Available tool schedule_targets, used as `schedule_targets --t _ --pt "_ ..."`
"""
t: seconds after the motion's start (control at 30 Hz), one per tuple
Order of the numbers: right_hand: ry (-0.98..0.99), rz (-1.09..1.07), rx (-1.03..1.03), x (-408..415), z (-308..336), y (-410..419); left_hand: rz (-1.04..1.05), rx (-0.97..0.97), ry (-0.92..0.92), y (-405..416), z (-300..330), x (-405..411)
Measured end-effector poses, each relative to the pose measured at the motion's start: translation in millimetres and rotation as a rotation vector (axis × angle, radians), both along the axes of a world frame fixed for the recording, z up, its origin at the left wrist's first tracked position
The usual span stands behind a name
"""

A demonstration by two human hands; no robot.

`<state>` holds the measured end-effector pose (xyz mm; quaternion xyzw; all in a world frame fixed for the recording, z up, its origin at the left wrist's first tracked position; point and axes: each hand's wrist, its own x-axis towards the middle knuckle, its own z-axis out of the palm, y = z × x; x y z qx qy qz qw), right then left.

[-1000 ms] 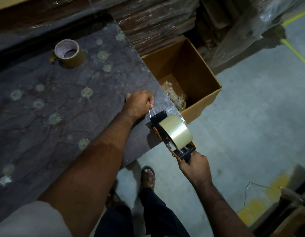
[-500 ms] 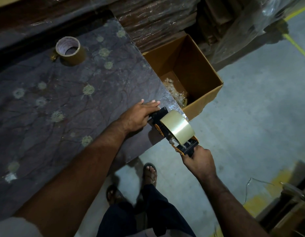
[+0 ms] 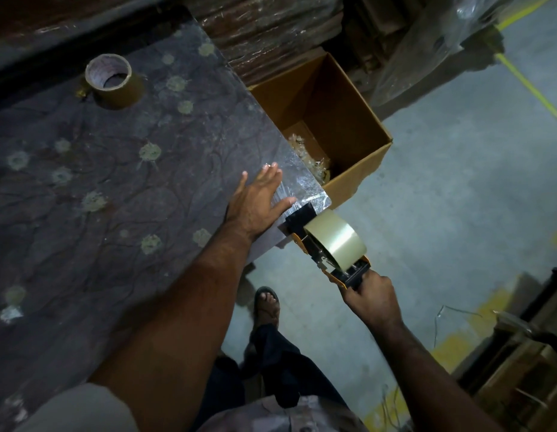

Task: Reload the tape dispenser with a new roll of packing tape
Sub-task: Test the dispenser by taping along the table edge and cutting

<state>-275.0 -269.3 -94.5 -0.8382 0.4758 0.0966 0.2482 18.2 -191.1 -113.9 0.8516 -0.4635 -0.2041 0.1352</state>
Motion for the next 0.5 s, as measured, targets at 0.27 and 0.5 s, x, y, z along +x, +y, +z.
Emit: schedule_targets --t 0.27,0.5 --pt "-0.092 -0.181 0.242 8.4 13.3 2.5 0.049 0.088 -0.070 -11.1 -0.1 -11.0" --pt "-0.097 -0.411 0.526 18.6 25.4 2.5 0.041 0.058 -0.034 -6.4 5.0 -6.9"
